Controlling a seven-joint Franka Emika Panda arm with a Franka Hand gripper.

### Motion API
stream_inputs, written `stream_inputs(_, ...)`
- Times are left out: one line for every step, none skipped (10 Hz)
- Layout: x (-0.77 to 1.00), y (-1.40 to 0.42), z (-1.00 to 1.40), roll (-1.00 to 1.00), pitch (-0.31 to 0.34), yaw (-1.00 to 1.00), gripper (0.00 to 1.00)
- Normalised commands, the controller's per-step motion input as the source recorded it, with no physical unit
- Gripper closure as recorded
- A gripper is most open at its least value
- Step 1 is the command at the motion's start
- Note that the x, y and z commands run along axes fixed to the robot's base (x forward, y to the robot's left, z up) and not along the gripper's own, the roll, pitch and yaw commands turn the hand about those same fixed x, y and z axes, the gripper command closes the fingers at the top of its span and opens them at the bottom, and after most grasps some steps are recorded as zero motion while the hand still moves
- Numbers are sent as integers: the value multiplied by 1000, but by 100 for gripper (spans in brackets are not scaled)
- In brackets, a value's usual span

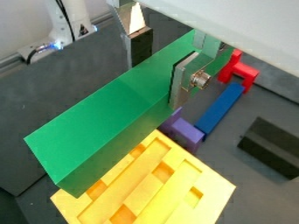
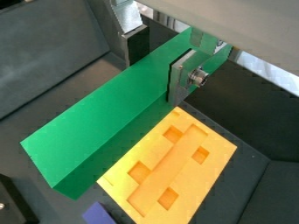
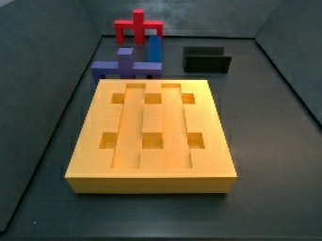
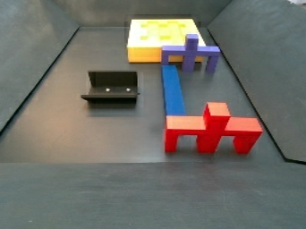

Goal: Pick up the green object. Move up. Move to above the board. Insert the green object.
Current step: Insert the green object.

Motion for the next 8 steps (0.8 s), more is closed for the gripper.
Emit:
stream_inputs(-300, -151, -1000, 0, -67, 0, 100)
stream_inputs(-286, -151, -1000, 21, -24, 0, 100)
stream_inputs(-211, -229, -1000, 43, -37, 0, 100)
stream_inputs(-171, -254, -1000, 26, -49, 0, 100)
stream_inputs(-51, -266, -1000, 0, -86, 0, 100)
stream_inputs(0, -183, -1000, 0, -99, 0, 100)
stream_inputs(0, -126, -1000, 0, -94, 0, 100)
stream_inputs(137, -91, -1000, 0, -76, 0, 100)
